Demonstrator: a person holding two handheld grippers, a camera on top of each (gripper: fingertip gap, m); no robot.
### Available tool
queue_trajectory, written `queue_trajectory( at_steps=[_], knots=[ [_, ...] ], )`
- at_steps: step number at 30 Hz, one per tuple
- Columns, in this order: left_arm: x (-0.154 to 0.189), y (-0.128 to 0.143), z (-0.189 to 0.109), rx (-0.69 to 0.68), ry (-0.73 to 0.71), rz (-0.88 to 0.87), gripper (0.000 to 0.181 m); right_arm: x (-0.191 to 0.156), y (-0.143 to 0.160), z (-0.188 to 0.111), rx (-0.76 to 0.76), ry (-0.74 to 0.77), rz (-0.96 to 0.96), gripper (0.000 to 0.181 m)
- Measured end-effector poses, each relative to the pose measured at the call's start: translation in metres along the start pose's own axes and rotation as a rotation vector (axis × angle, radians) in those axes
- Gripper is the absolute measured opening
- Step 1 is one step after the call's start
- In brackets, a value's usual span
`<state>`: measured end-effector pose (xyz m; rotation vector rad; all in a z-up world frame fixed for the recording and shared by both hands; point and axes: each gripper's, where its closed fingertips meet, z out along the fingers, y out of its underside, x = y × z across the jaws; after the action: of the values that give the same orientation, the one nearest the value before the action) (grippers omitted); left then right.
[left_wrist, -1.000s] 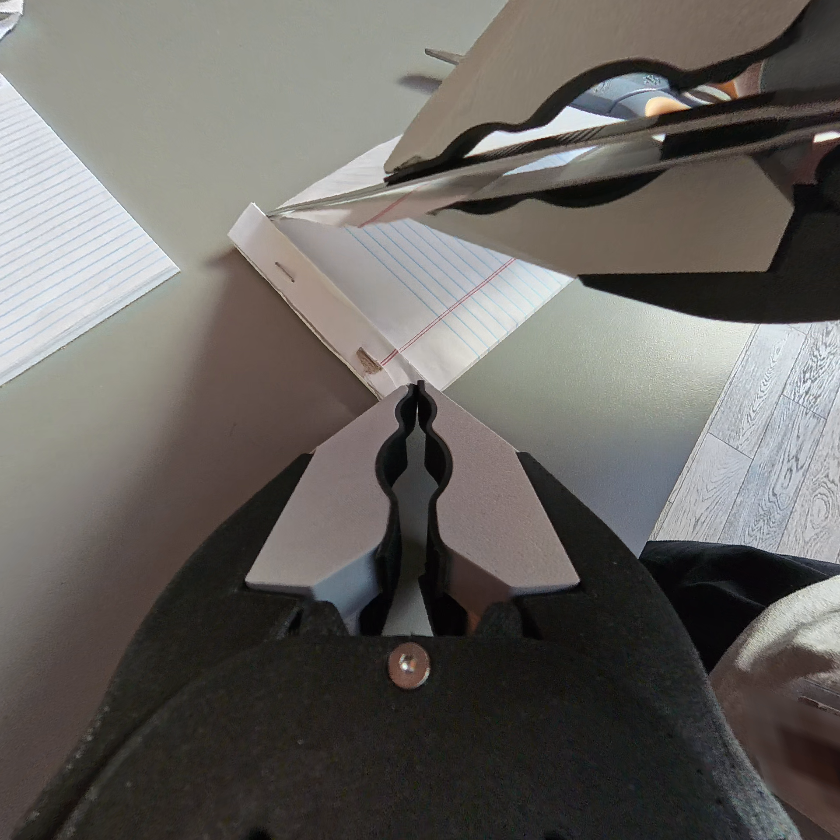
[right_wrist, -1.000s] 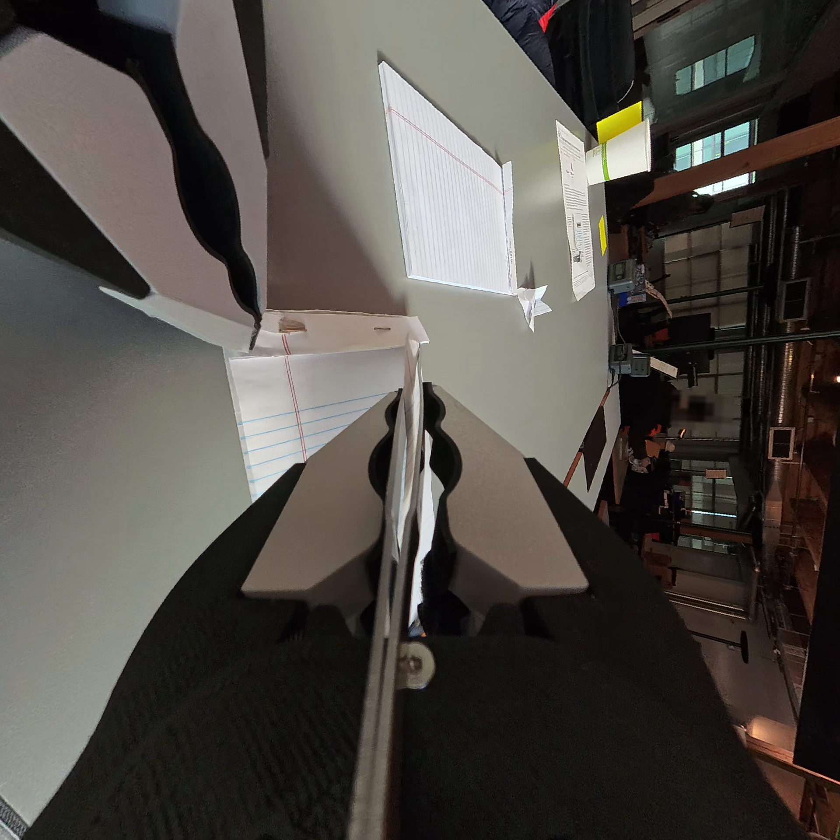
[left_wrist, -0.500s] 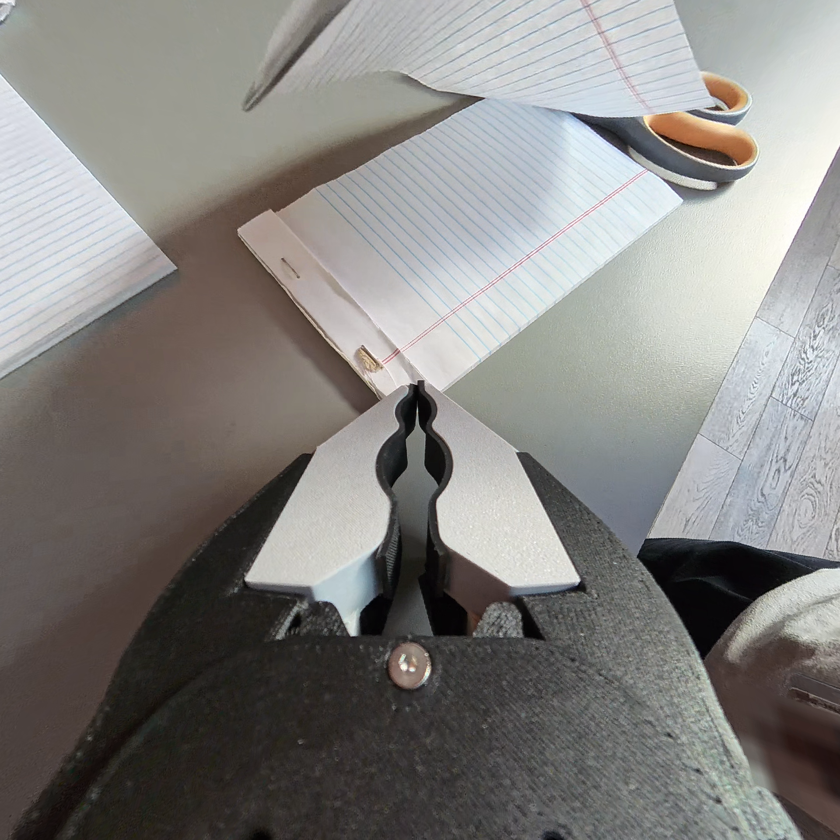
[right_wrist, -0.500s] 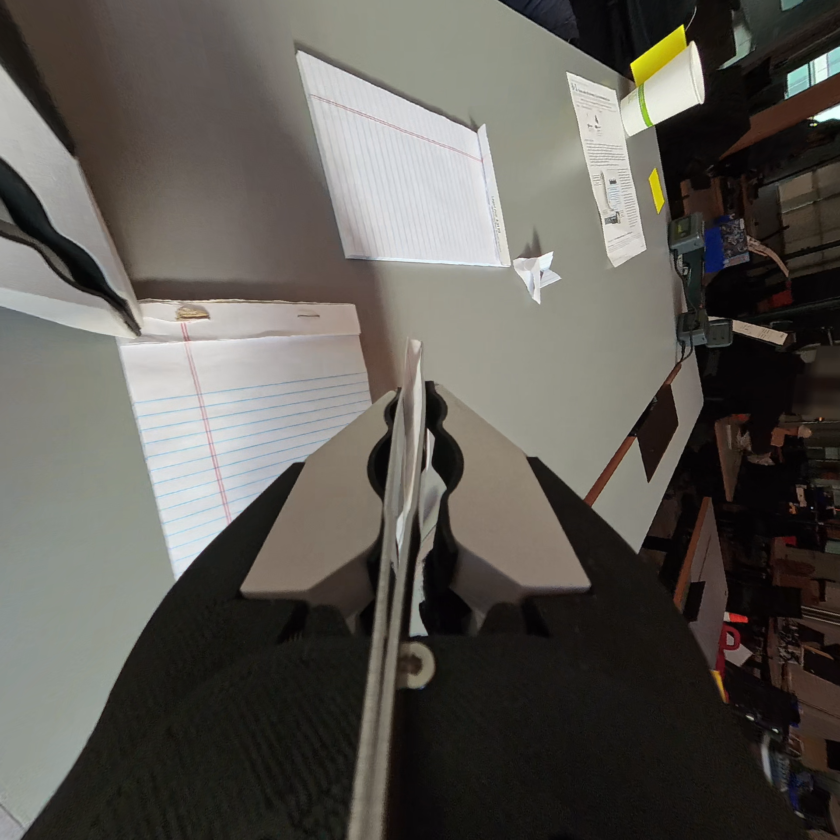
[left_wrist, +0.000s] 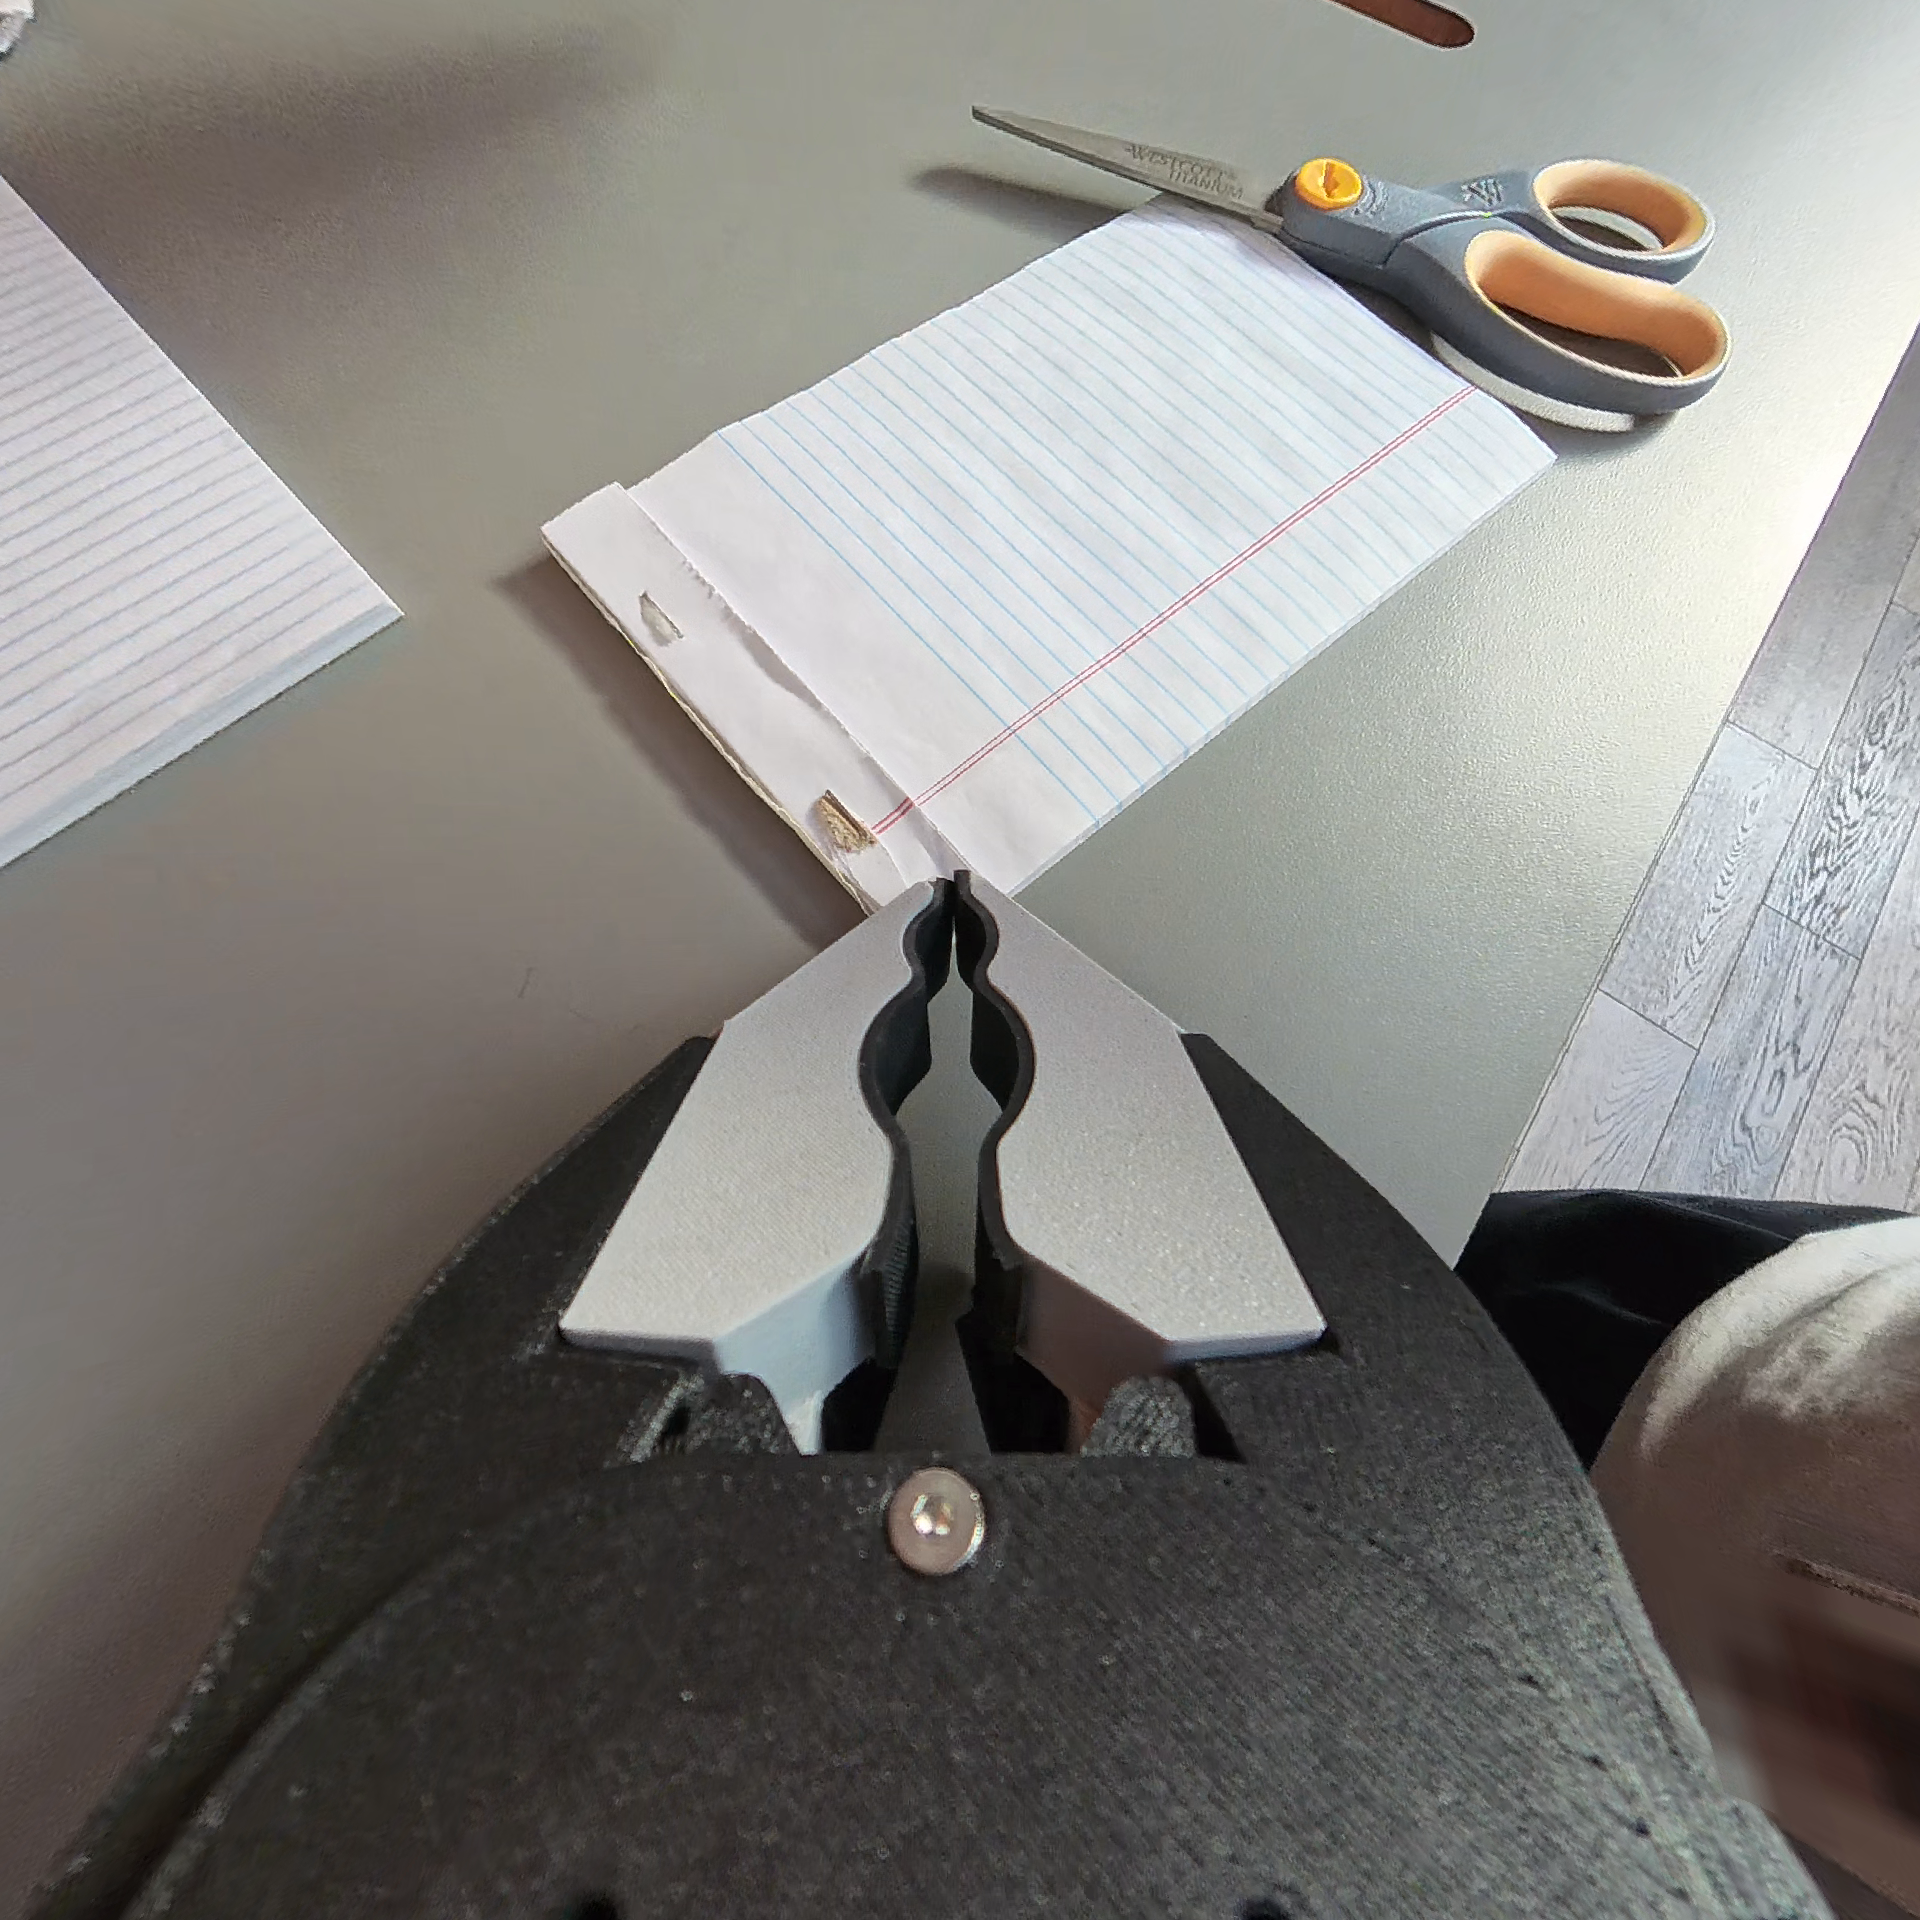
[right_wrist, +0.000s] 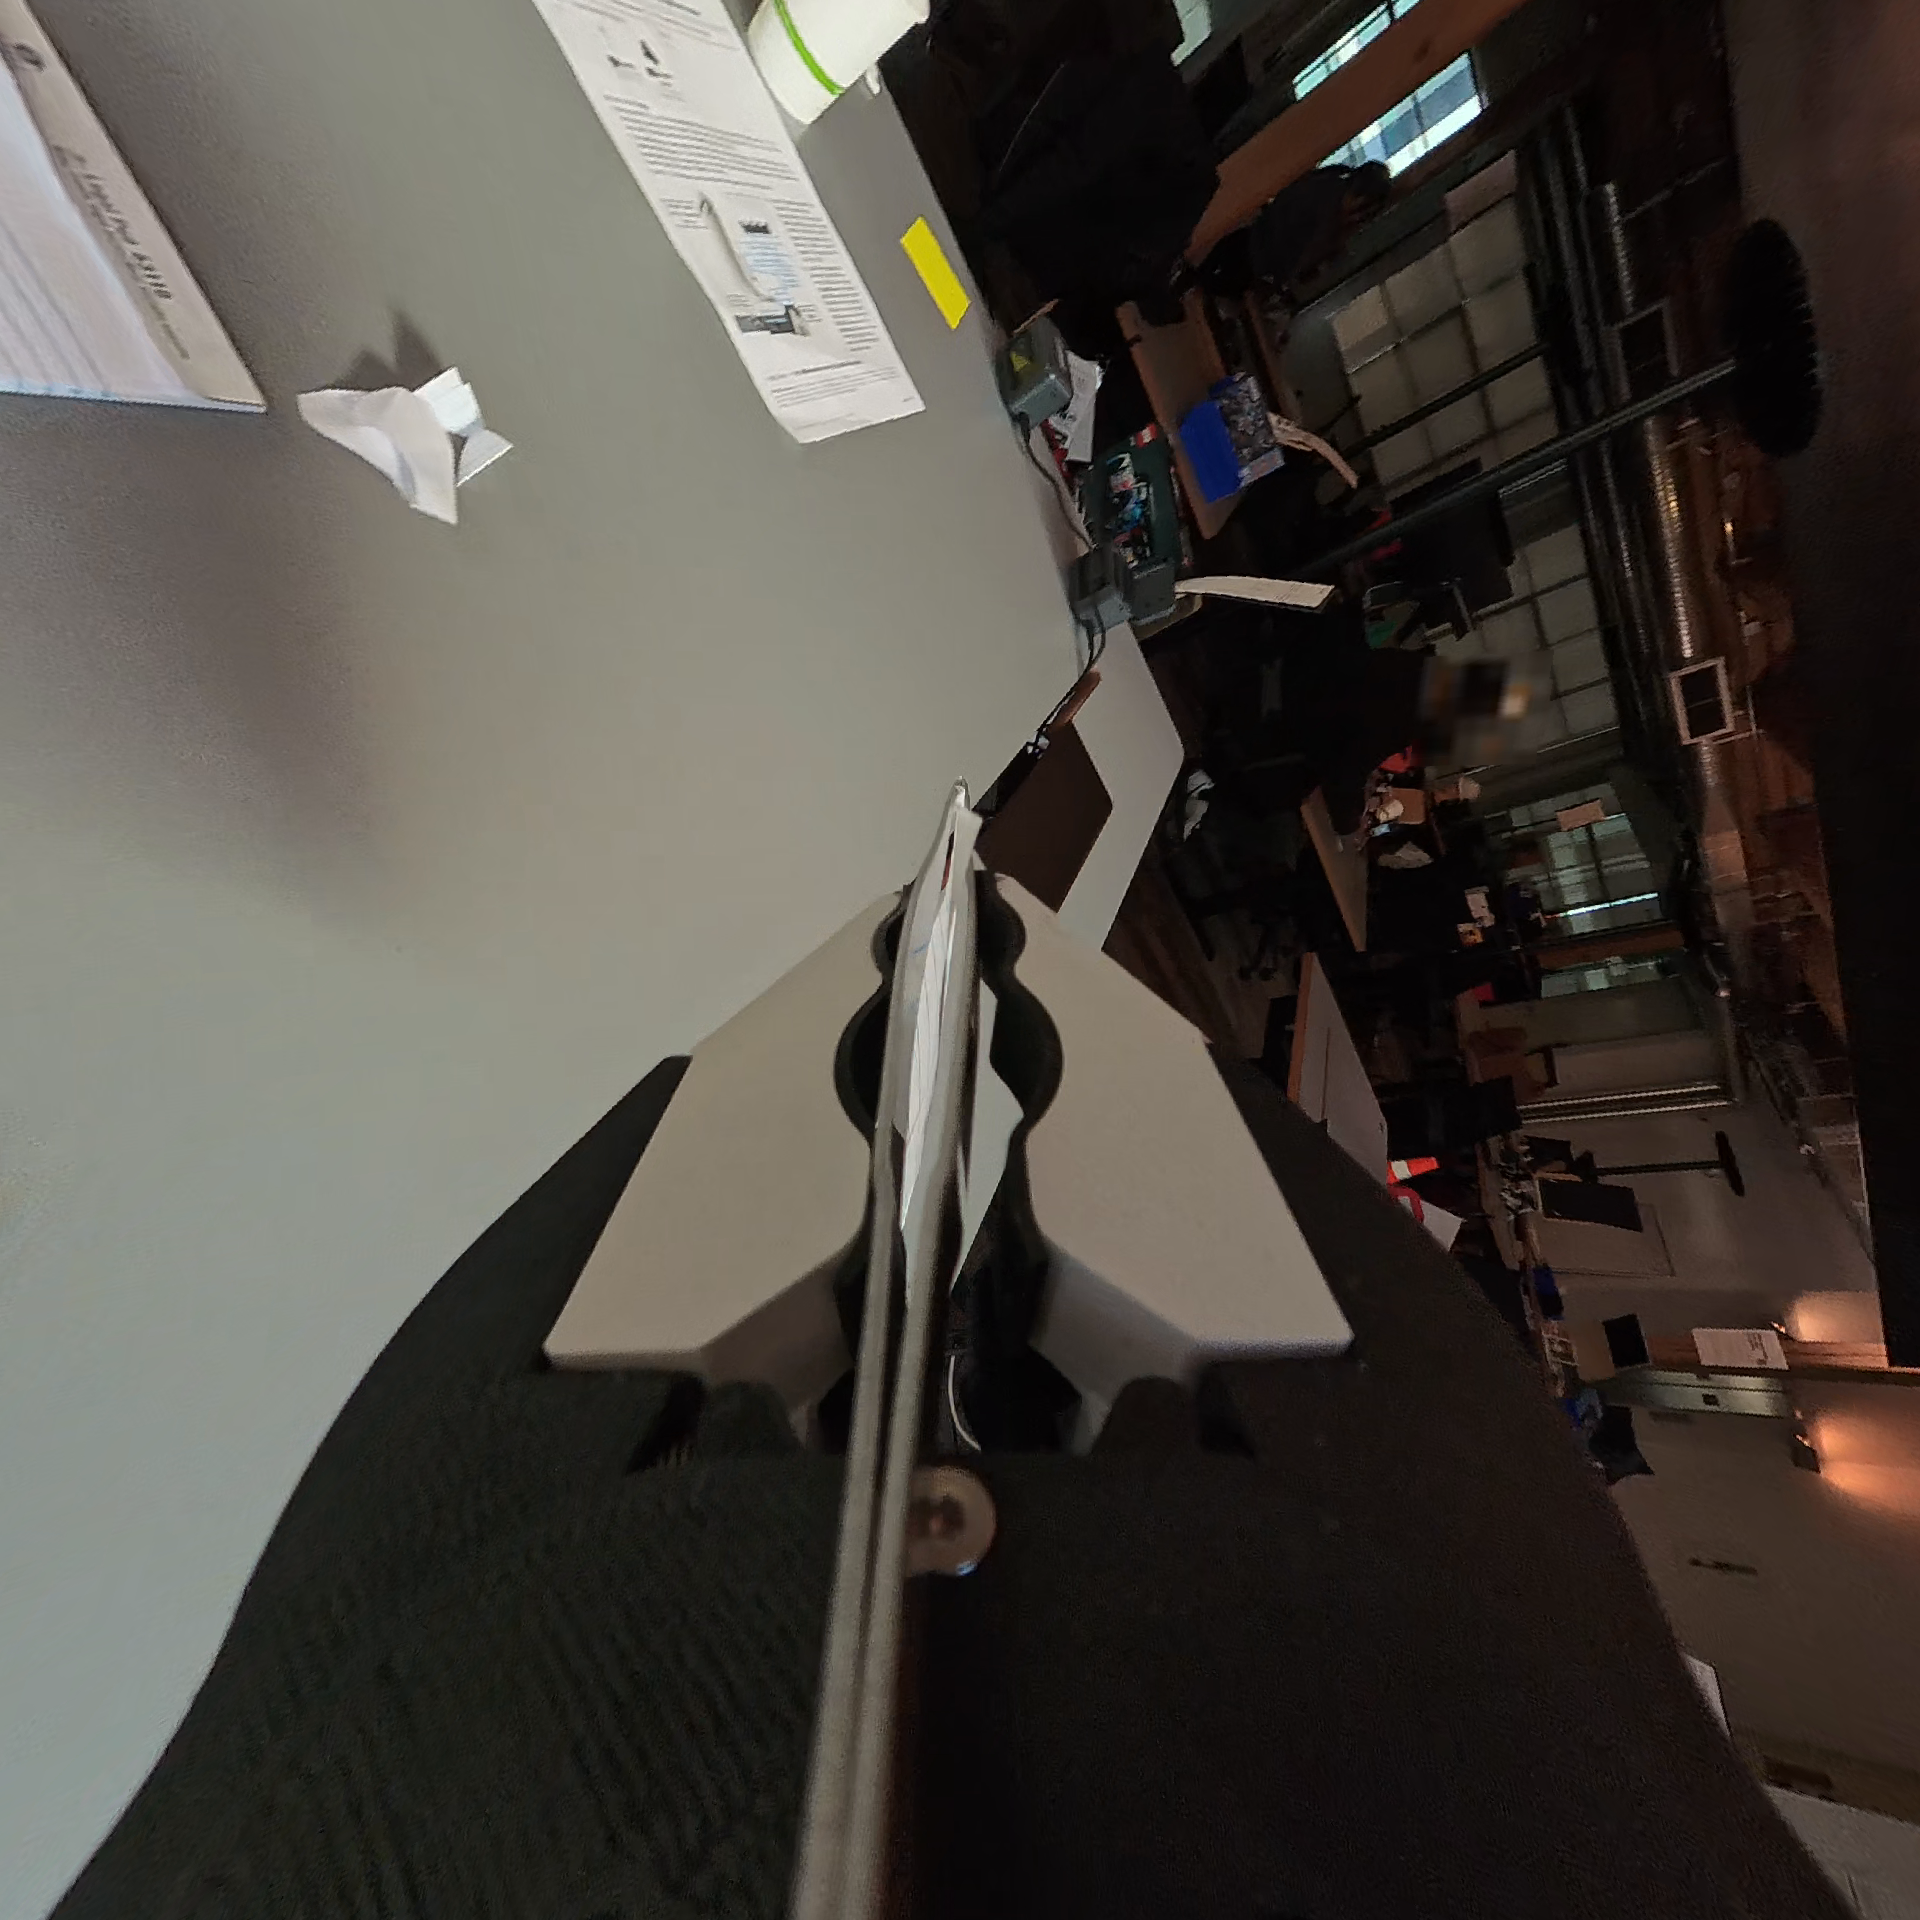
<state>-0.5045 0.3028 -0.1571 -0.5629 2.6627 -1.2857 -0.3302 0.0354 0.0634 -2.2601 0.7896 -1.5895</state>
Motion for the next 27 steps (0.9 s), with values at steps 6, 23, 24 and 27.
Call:
queue_trajectory(
  at_steps=[6, 23, 24, 27],
  knots=[
    [0.0, 0.0, 0.0, 0.0, 0.009, -0.013, 0.0, -0.054, -0.003, 0.037, 0.115, -0.065, 0.045, 0.009],
    [0.0, 0.0, 0.0, 0.003, 0.049, -0.068, 0.0, -0.193, 0.008, 0.07, 0.149, -0.137, 0.011, 0.019],
    [0.0, 0.0, 0.0, 0.003, 0.052, -0.071, 0.0, -0.194, 0.008, 0.07, 0.152, -0.132, 0.01, 0.019],
    [0.0, 0.0, 0.0, 0.003, 0.058, -0.079, 0.0, -0.195, 0.008, 0.067, 0.155, -0.128, 0.027, 0.019]
  ],
)
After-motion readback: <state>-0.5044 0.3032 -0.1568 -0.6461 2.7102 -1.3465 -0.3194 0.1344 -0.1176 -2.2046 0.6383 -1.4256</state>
